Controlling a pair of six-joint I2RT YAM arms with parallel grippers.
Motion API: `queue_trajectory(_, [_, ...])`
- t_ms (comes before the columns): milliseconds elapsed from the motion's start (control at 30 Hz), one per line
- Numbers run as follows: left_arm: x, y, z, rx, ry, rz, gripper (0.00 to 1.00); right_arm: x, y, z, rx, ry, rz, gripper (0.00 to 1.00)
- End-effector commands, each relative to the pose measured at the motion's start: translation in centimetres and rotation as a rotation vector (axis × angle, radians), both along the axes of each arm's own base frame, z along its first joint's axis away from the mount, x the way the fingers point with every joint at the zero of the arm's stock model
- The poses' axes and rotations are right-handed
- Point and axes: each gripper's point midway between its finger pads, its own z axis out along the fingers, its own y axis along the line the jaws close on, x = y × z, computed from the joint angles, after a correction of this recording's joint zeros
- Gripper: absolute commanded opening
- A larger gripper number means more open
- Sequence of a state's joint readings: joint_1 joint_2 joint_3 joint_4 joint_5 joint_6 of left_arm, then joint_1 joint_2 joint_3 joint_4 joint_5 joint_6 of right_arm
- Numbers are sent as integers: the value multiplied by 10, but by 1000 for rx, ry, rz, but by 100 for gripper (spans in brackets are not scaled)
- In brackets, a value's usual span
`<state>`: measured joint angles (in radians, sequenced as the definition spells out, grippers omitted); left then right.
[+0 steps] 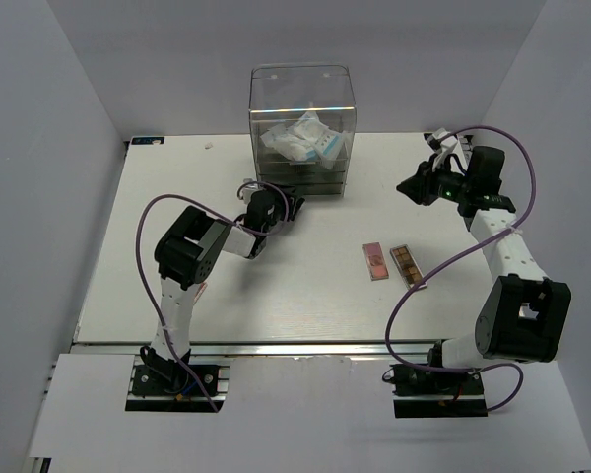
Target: Organize the makeup
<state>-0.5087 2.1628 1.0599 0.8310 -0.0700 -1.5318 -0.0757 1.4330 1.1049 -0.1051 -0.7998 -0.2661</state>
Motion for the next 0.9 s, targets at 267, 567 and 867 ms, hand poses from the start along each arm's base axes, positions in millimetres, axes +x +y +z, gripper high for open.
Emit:
queue_trajectory(267, [39,1,16,-50,-13,124,53,-2,0,15,59,-18,14,28])
queue_trajectory(567, [44,7,-1,-33,29,169,33,-4,0,14,69,-6,23,28])
queue_trajectory(867, [45,10,-7,-7,34,184,15,-8,0,9,69,13,27,27])
